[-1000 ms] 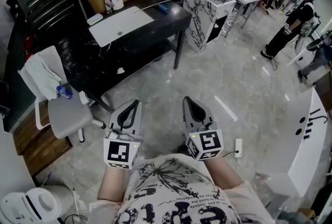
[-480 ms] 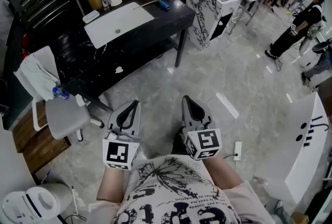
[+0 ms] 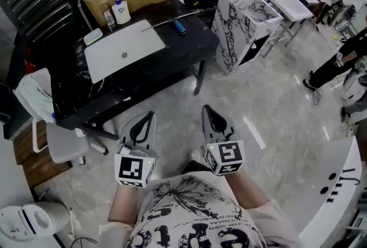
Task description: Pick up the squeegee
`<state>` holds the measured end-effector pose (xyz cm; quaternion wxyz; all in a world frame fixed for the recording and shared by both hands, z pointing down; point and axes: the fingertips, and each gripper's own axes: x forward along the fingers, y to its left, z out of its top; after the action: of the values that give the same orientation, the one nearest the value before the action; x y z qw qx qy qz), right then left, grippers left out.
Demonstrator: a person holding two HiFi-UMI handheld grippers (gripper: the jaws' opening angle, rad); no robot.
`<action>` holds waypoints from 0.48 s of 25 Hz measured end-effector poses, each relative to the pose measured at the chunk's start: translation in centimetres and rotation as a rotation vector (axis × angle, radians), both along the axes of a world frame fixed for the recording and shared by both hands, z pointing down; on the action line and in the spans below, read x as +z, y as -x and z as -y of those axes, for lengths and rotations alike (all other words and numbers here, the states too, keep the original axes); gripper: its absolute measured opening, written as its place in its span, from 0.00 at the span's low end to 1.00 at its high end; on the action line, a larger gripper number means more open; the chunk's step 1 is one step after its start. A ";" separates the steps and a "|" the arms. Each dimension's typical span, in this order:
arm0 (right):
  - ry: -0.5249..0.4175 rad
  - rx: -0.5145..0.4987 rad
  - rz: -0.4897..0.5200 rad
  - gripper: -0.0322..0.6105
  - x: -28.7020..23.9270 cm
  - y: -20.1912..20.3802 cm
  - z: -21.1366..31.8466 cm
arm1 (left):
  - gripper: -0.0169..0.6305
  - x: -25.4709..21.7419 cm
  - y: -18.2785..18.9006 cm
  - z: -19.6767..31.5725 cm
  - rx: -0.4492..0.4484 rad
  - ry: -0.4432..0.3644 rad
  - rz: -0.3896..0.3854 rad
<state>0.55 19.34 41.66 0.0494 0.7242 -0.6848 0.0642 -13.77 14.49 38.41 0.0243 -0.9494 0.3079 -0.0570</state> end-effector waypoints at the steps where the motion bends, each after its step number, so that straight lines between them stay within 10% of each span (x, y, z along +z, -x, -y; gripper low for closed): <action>1: 0.006 -0.014 -0.002 0.04 0.0 -1.6 1.2 | 0.05 0.0 -1.7 1.1 -0.012 0.001 0.000; 12: 0.075 -0.128 -0.021 0.04 1.1 -13.5 11.7 | 0.05 0.9 -11.9 10.3 -0.138 0.027 0.032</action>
<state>14.06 7.63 42.79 0.0876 0.6772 -0.7263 0.0788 -1.87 4.21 39.30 0.0125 -0.9251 0.3715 -0.0776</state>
